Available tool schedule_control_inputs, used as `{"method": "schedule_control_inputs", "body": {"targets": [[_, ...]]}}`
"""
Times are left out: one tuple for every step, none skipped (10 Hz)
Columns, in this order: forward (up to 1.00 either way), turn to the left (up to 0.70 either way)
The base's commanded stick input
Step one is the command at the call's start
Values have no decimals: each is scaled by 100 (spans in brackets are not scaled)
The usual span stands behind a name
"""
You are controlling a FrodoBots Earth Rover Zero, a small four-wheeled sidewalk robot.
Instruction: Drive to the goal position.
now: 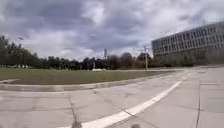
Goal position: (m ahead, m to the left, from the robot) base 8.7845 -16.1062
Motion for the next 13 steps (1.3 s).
{"method": "schedule_control_inputs", "body": {"targets": [[70, 0], [70, 0], [70, 0], [70, 0], [70, -2], [70, -9], [70, -31], [70, -31], [70, -31], [70, -31], [70, -31], [70, -31], [70, -31]]}}
